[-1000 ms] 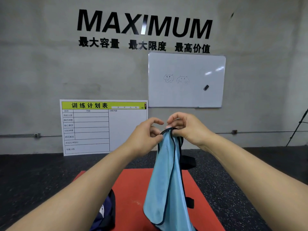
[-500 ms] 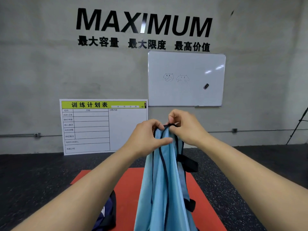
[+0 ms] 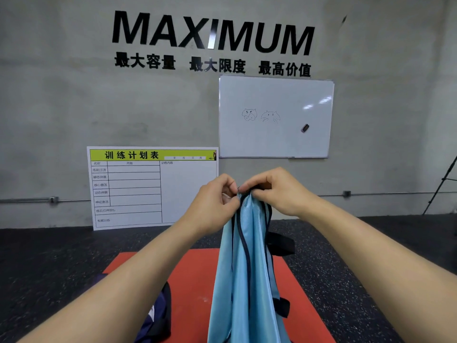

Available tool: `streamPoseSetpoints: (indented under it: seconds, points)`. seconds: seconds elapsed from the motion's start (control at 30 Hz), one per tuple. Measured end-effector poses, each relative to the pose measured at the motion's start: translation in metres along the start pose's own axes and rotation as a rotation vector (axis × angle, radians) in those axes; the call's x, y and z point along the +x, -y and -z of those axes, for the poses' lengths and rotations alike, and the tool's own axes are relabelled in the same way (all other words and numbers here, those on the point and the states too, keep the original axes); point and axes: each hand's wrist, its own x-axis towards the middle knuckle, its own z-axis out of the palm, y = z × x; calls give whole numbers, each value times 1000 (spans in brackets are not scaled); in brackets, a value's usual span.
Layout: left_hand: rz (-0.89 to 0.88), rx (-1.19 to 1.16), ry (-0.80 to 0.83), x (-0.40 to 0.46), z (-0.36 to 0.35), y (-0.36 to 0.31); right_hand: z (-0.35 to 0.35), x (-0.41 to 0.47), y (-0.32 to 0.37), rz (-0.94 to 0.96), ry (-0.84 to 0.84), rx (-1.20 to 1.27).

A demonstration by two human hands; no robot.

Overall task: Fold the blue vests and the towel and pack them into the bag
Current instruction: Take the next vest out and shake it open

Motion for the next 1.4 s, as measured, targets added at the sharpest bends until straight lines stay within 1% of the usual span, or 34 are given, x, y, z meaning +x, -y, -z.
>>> streamPoseSetpoints:
  seconds: [0.13, 0.23, 0.33, 0.5, 0.53, 0.6, 0.67, 0.8, 0.9, 0.97, 1.07, 1.13, 1.2, 1.27, 1.4]
  points:
    - [2, -62, 37, -6, -6, 3, 3, 0, -2, -2, -14, 4]
    - [17, 13, 38, -8, -8, 4, 2, 0, -2, -10, -62, 53]
    - [34, 51, -2, -7, -8, 6, 1, -1, 0, 7, -80, 48]
    - [27, 21, -4, -5, -3, 7, 6, -6, 0, 44, 65, -134]
    - [21, 20, 4, -4, -3, 7, 4, -6, 1, 54, 76, -145]
    - [3, 30, 19, -2, -2, 5, -1, -6, 3, 70, 88, -84]
    - [-16, 44, 36, 0, -1, 2, -6, -2, 0, 43, 99, -59]
    - [-19, 48, 67, -2, 2, 2, -5, 2, 0, 28, 75, -215]
    - [0, 33, 81, -4, 4, 4, -6, -4, 7, 28, 187, -214]
    - [11, 5, 79, -4, 3, 5, -14, -5, 11, 48, 220, -330]
    - [12, -22, 73, -3, 1, 6, -27, -3, 10, 76, 139, -471]
    - [-1, 31, 61, -2, 0, 8, -28, 0, 9, 63, 116, -500]
    - [-8, 116, 52, -3, 2, 10, -23, 3, 8, 18, 134, -475]
    - [15, 173, 58, -5, 4, 12, -18, 3, 7, -20, 126, -398]
    - [92, 245, 29, -6, 5, 17, -15, 4, 15, -7, 45, -317]
